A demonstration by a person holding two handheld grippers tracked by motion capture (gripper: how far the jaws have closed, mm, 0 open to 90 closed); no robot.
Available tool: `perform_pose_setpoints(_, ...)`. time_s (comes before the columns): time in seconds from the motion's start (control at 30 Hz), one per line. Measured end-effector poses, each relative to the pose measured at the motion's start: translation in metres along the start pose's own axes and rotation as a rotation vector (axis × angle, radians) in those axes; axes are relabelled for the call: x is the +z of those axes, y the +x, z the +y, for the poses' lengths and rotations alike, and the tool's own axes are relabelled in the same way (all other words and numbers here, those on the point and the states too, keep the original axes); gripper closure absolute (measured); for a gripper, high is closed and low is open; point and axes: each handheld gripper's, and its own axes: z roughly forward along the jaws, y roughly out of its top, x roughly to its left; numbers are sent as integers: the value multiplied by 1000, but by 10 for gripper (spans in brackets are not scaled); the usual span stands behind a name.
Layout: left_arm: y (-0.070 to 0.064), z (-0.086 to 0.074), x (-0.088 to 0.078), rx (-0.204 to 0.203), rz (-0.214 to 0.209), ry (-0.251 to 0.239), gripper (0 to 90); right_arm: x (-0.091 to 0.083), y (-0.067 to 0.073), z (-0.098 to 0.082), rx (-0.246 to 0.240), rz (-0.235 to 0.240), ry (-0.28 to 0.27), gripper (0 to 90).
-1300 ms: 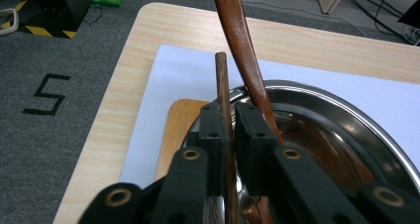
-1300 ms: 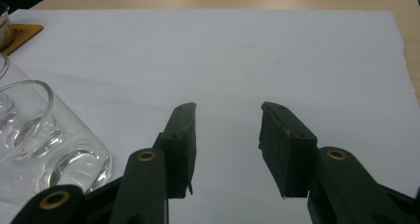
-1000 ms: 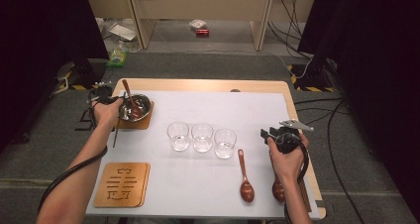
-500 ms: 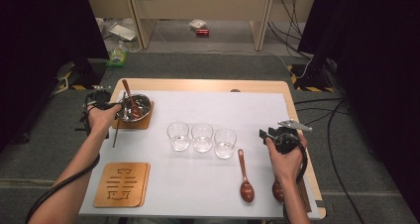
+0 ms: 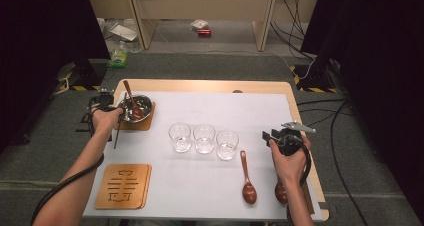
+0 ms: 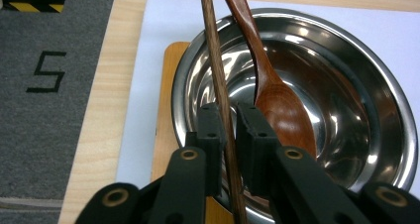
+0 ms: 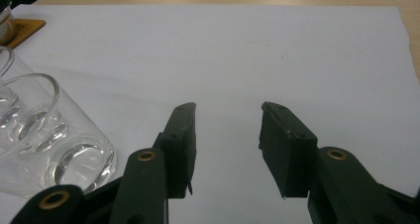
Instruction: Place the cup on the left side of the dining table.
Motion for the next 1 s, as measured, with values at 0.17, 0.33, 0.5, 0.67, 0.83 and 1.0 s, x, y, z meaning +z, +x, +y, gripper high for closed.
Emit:
perform_pose_setpoints(0.17, 0, 1, 1, -31, 15, 4, 839, 0, 1, 0, 1, 1, 2, 578)
perform_pose_setpoints(0.33, -2, 3, 2, -54, 30, 8, 839, 1, 1, -1, -3, 1, 3, 577)
perform_pose_setpoints(0.5, -4, 5, 4, -72, 44, 5, 837, 1, 1, -1, -5, 1, 5, 577)
perform_pose_setpoints(0.67, -7, 8, 5, -77, 46, 0, 824, 1, 0, -1, -2, 1, 8, 578)
perform_pose_setpoints(0.83, -10, 12, 4, -75, 38, -4, 807, 2, 1, -2, -2, 3, 11, 577)
perform_pose_setpoints(1.0, -10, 12, 3, -71, 35, -20, 766, 1, 1, -2, -3, 2, 10, 578)
